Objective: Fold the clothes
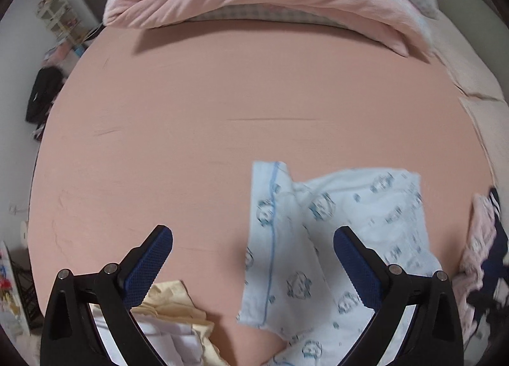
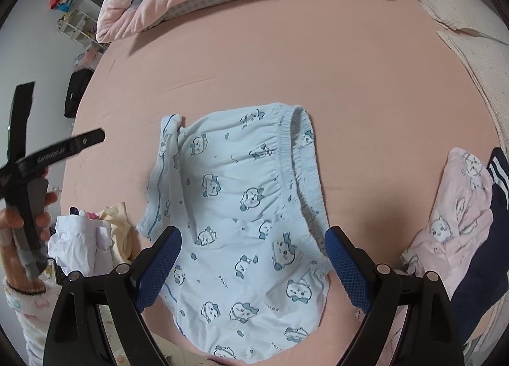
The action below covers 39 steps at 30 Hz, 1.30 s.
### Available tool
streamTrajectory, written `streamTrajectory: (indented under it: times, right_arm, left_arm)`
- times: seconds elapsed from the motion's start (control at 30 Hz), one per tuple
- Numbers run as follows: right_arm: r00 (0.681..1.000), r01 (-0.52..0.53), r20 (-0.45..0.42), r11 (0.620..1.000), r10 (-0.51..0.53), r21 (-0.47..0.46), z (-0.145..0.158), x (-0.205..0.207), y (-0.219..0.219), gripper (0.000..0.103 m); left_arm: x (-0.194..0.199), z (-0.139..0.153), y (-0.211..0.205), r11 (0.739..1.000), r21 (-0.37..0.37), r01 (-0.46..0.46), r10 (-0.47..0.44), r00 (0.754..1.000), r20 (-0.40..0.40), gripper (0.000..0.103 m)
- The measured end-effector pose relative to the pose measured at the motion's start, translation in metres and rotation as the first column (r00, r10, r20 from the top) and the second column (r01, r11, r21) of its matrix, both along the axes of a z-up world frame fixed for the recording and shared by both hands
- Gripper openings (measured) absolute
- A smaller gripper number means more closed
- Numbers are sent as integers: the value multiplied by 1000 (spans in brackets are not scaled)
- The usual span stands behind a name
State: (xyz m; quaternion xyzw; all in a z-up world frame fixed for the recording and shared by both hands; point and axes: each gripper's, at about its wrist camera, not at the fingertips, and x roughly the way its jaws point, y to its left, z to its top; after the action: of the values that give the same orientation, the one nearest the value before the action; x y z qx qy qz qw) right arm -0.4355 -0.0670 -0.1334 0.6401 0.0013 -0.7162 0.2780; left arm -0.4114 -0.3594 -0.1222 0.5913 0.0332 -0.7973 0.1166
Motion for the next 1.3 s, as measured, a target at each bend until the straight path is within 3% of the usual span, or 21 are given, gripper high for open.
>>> streamTrajectory:
  times: [0.4,0.83,0.93,1.1,1.3]
  right_arm:
    - [998,50,-25,999,-50,1,28,52,29,92]
    - [999,37,-36,999,-37,4,30,121,46,92]
    - [998,54,-42,999,-54,-6,26,134,55,92]
    - [996,88,-21,996,-88,-18,8,150,76,92]
    - [991,134,32,991,-133,-19,-25,159,97,92]
  left_arm:
    - [91,25,39,993,105,47,-38,995,-90,103]
    - [176,24,73,991,119,62,-48,992,-118,103]
    - [193,22,74,990,131,45,-26,989,-145,103]
    - [225,11,70,976,218,10,29,984,-176,103]
    - [251,-22,62,953,301,-35,82,986,-145,103]
